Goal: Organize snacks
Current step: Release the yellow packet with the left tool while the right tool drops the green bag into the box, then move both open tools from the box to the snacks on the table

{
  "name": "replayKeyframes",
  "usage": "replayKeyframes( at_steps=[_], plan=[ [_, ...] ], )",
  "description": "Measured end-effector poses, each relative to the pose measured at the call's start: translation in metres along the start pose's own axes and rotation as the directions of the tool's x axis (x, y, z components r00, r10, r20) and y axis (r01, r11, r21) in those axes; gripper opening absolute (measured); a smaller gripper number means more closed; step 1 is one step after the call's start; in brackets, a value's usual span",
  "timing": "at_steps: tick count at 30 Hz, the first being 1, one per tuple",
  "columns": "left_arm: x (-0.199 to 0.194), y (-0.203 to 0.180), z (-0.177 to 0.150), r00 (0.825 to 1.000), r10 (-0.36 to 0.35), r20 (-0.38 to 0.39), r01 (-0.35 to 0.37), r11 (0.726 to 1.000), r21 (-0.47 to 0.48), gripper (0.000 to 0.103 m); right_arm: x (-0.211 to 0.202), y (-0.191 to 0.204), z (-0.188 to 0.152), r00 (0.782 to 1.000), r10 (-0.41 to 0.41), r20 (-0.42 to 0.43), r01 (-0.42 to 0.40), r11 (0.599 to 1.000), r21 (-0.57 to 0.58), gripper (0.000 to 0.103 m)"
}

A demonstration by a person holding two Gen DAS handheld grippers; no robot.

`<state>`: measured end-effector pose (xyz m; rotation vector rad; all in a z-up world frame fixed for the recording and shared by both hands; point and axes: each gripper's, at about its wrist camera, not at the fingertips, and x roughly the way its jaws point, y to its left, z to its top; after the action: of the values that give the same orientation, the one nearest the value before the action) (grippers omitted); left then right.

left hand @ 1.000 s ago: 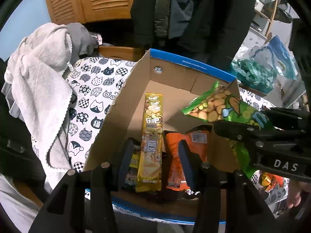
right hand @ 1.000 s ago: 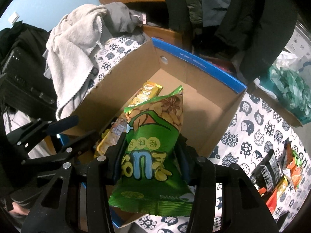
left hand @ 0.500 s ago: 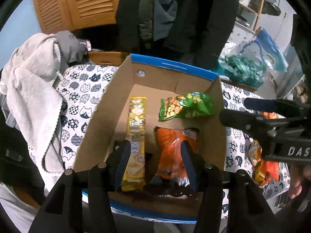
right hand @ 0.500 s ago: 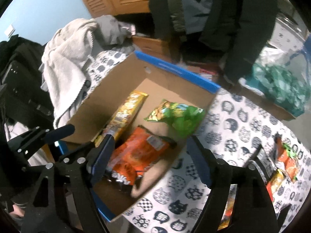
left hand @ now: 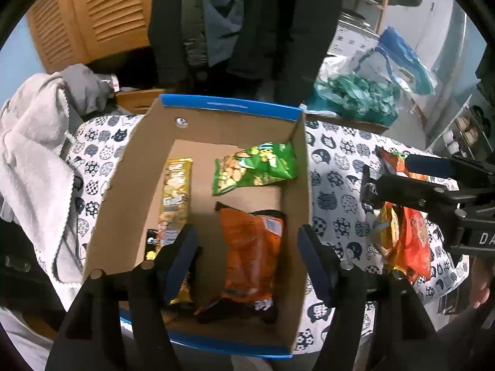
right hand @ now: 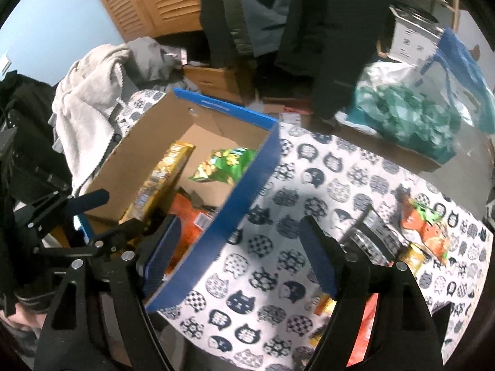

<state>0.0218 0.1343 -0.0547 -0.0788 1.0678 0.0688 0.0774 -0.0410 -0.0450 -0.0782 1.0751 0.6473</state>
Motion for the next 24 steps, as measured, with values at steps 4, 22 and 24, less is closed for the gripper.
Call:
replayKeyframes(
  at_steps=[4, 22, 24],
  plan=[
    [0.001, -0.018, 0.0, 1.0, -0.009, -0.006, 0.009, 0.999, 0.033, 0.07, -0.011, -0.021, -0.01, 1.0, -0.023, 0.003, 0.023, 0.999, 0.024, 0.08],
    [0.025, -0.116, -0.006, 0.995, -0.048, -0.09, 0.067, 0.973, 0.221, 0.072, -0.029, -0.125, -0.069, 0.995, -0.093, -0.039, 0.099, 0.972, 0.211, 0.08],
    [0.028, -0.124, -0.008, 0.994, -0.049, -0.1, 0.071, 0.969, 0.236, 0.073, -0.029, -0.135, -0.077, 0.994, -0.098, -0.048, 0.107, 0.968, 0.228, 0.08]
  ],
)
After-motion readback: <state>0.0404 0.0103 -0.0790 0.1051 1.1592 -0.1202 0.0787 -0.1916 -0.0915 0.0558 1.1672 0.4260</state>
